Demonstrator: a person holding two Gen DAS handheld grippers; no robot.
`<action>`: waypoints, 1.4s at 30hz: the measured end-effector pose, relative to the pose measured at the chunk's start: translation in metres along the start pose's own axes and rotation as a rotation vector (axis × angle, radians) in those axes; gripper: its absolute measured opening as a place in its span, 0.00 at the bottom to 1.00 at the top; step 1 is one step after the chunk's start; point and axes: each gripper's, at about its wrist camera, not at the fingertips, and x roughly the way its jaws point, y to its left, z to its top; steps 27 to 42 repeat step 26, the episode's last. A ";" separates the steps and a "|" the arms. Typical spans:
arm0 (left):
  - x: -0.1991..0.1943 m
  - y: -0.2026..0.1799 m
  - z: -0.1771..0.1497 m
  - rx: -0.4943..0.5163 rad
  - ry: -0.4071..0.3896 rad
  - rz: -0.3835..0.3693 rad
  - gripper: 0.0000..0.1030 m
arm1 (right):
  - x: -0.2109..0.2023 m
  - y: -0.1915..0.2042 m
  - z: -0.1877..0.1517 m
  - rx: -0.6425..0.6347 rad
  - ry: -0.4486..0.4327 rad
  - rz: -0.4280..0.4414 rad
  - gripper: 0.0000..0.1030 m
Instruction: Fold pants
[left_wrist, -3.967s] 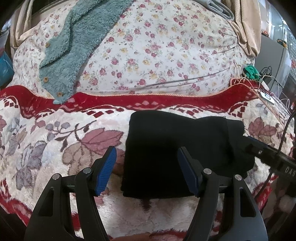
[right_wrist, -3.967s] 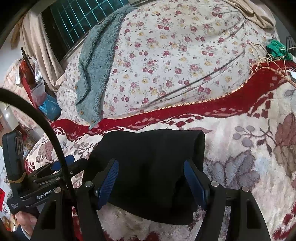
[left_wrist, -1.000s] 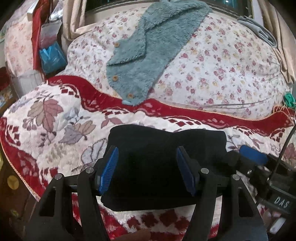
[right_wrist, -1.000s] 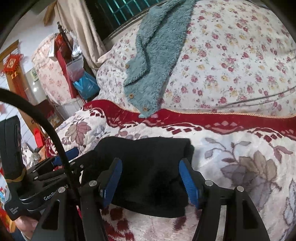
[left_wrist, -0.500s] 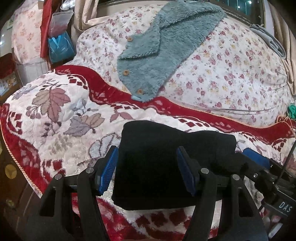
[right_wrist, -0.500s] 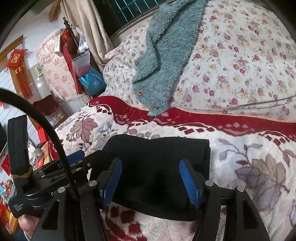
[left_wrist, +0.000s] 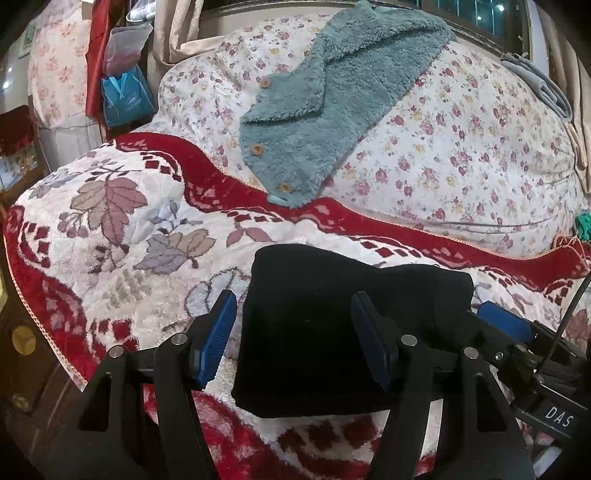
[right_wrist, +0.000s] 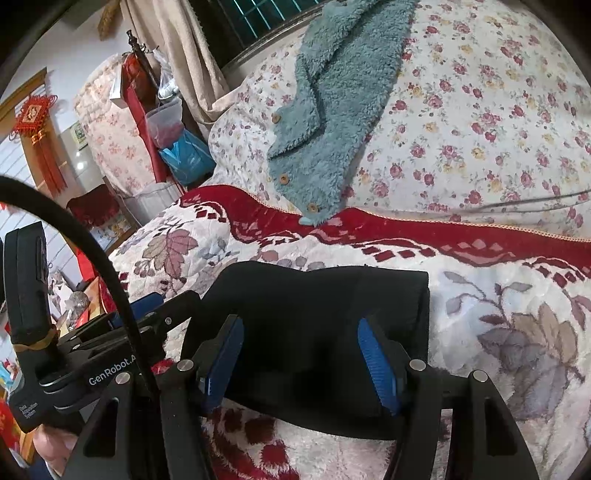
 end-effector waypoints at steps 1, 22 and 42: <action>0.000 0.000 0.000 0.000 0.001 0.002 0.62 | 0.000 0.000 0.000 0.001 0.000 0.001 0.61; -0.004 0.001 0.000 0.048 -0.055 0.053 0.62 | 0.008 0.000 -0.004 0.013 0.029 0.021 0.61; -0.004 -0.002 0.004 0.047 -0.035 0.039 0.62 | 0.005 -0.004 -0.003 0.020 0.025 0.022 0.61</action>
